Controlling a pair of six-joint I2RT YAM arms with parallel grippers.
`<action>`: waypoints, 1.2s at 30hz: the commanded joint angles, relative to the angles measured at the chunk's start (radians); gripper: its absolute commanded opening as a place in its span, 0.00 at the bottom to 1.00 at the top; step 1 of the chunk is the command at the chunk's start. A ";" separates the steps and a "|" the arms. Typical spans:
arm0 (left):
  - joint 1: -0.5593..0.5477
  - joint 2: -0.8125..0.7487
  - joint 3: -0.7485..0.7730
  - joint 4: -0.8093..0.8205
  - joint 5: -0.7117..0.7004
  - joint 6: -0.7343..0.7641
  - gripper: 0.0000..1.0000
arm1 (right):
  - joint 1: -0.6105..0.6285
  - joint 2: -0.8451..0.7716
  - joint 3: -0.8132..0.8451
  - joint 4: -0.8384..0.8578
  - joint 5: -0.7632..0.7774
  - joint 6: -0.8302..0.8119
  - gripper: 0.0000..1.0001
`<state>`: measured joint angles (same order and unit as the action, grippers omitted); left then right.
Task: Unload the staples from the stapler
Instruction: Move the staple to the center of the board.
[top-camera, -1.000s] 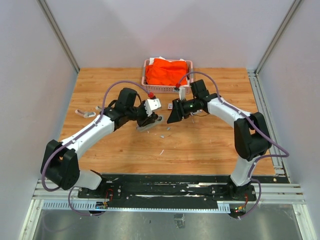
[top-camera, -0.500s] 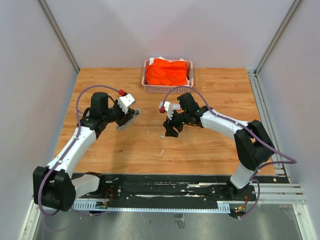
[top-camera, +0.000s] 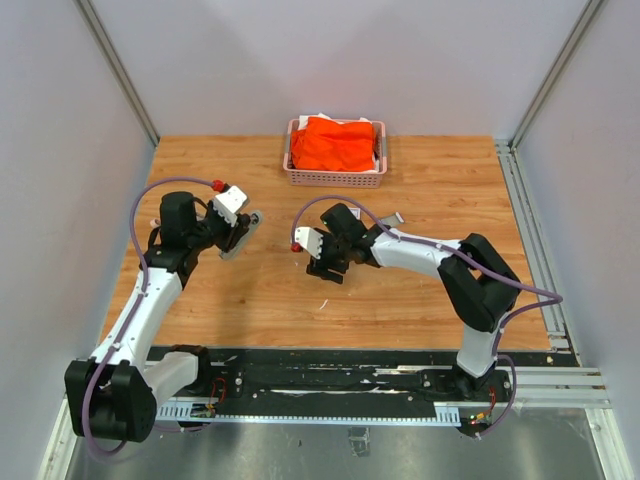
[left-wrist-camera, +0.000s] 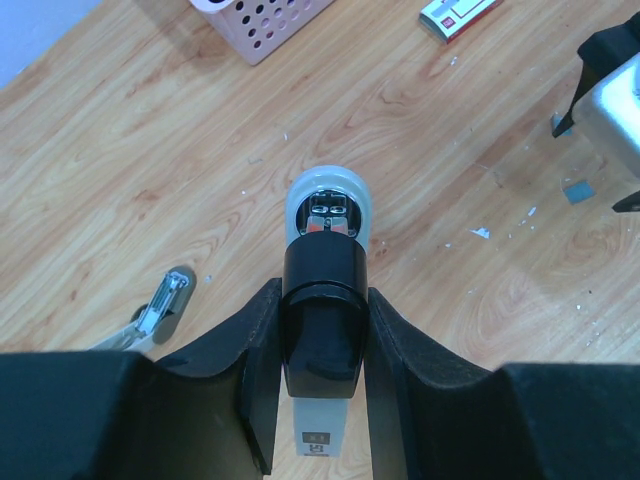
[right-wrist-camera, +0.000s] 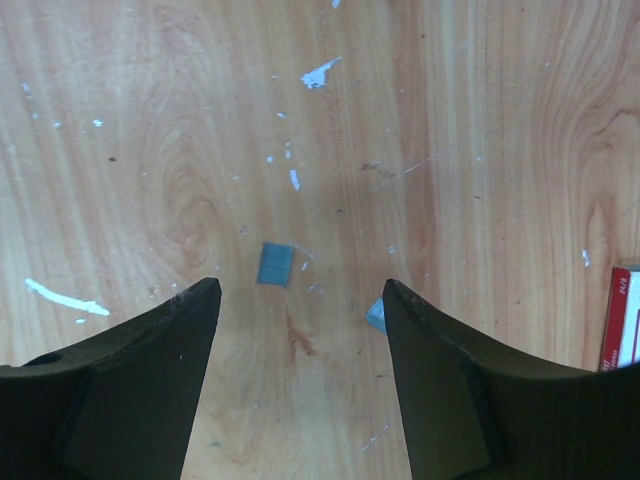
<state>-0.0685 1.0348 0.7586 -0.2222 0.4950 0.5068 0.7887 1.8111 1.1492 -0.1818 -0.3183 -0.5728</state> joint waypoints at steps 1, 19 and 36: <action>0.004 -0.026 -0.004 0.097 0.025 -0.013 0.00 | 0.017 0.038 0.051 0.011 0.085 -0.006 0.68; 0.004 -0.021 -0.013 0.110 0.024 -0.021 0.00 | 0.041 0.102 0.103 -0.008 0.126 0.027 0.66; 0.004 -0.015 -0.020 0.111 0.029 -0.016 0.00 | 0.060 0.096 0.118 -0.051 0.075 0.073 0.67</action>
<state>-0.0685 1.0325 0.7383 -0.1883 0.4961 0.4889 0.8391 1.8992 1.2350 -0.2077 -0.2359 -0.5232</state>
